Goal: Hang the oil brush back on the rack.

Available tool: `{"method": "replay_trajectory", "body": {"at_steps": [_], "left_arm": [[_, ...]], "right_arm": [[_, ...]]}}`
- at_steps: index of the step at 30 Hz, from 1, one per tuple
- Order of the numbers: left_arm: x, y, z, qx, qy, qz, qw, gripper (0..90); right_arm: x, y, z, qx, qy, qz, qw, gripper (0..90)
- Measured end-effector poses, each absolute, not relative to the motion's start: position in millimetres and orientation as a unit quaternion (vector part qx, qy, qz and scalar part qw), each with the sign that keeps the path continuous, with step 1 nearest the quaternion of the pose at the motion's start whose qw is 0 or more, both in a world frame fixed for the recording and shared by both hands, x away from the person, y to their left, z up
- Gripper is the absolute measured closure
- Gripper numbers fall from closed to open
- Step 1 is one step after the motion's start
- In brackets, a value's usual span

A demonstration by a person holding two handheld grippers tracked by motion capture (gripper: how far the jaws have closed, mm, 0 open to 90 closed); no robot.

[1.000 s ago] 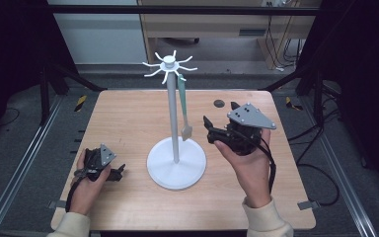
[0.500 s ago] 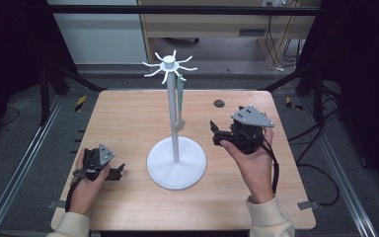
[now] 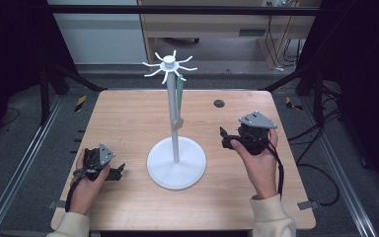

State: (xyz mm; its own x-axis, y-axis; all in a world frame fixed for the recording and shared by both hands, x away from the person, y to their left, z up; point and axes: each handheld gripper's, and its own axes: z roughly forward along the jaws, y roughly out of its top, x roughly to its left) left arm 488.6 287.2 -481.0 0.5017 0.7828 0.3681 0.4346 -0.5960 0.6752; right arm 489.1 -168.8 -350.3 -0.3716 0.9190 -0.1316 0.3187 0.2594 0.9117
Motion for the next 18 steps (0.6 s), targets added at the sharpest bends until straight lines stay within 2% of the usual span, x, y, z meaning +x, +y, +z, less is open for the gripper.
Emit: {"method": "replay_trajectory", "body": {"at_steps": [18], "left_arm": [[488.7, 287.5, -481.0, 0.827, 0.368, 0.337, 0.258, 2.8]], "right_arm": [[506.4, -196.7, -392.0, 0.468, 0.727, 0.353, 0.359, 10.8]]}}
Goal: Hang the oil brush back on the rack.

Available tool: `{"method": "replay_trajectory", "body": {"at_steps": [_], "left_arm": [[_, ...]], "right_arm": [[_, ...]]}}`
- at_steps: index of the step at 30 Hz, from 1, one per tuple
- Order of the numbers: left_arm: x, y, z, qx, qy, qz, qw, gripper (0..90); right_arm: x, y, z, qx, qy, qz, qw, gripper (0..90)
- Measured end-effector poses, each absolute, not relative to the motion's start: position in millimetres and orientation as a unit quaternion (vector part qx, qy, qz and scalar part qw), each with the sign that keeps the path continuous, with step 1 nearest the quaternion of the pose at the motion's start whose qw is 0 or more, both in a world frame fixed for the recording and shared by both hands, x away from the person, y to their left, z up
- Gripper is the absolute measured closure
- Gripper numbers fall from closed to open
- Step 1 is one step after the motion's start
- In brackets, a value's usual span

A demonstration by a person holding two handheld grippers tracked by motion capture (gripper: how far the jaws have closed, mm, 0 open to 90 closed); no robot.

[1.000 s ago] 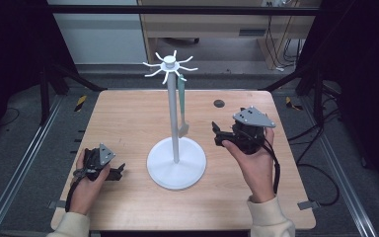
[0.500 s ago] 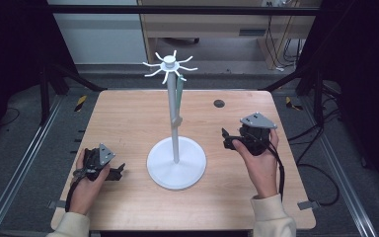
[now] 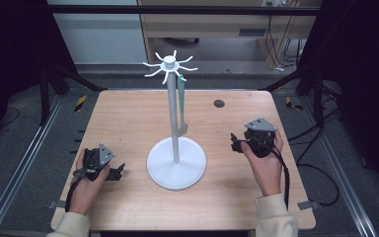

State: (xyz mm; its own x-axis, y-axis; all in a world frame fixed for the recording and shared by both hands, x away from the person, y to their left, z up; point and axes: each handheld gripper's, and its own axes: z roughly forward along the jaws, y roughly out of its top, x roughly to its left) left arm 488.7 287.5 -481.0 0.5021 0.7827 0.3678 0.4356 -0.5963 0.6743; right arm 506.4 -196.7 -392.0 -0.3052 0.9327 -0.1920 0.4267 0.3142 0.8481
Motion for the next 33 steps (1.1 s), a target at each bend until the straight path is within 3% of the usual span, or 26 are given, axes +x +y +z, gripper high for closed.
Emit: {"method": "replay_trajectory", "body": {"at_steps": [5, 33], "left_arm": [[488.7, 287.5, -480.9, 0.826, 0.369, 0.337, 0.26, 2.8], [489.4, 291.4, -480.1, 0.816, 0.383, 0.333, 0.277, 2.8]], "right_arm": [[509.3, -200.0, -402.2, 0.467, 0.731, 0.338, 0.364, 11.1], [524.1, -211.0, -458.2, 0.49, 0.747, 0.335, 0.298, 12.9]]}}
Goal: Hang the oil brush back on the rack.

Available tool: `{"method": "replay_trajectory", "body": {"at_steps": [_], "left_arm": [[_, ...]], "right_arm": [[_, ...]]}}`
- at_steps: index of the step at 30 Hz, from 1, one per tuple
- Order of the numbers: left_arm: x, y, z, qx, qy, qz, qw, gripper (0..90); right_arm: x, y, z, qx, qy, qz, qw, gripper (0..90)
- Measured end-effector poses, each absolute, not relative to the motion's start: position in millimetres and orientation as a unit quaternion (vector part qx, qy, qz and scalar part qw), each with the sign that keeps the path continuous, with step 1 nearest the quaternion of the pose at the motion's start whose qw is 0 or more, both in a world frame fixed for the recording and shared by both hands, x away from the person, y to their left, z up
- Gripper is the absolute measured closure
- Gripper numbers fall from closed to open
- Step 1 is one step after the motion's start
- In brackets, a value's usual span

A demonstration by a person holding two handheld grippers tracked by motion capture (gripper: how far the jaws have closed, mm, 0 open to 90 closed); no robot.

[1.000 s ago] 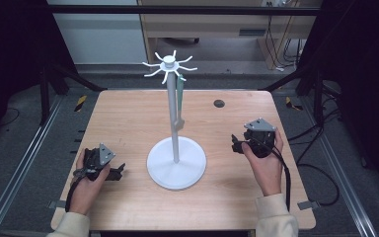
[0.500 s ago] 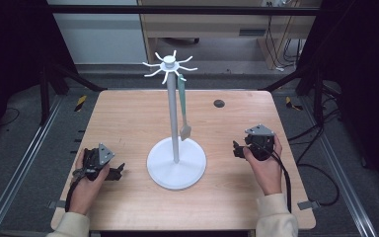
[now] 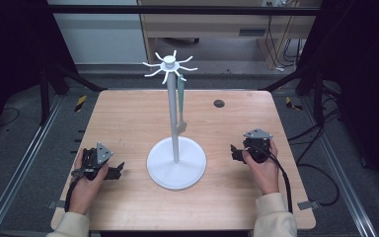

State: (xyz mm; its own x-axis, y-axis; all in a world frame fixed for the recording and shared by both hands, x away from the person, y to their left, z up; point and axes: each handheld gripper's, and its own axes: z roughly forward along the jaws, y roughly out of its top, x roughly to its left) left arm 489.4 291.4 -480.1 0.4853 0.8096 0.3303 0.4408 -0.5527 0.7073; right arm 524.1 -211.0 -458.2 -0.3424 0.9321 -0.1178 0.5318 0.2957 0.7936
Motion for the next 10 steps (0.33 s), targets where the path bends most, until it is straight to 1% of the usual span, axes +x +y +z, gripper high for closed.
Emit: {"method": "replay_trajectory", "body": {"at_steps": [5, 10], "left_arm": [[489.5, 292.4, -479.6, 0.815, 0.386, 0.33, 0.281, 2.8], [489.7, 291.9, -480.1, 0.816, 0.385, 0.329, 0.28, 2.8]], "right_arm": [[525.4, -210.1, -461.7, 0.489, 0.749, 0.343, 0.285, 13.0], [525.4, -209.6, -462.1, 0.489, 0.749, 0.344, 0.286, 12.9]]}}
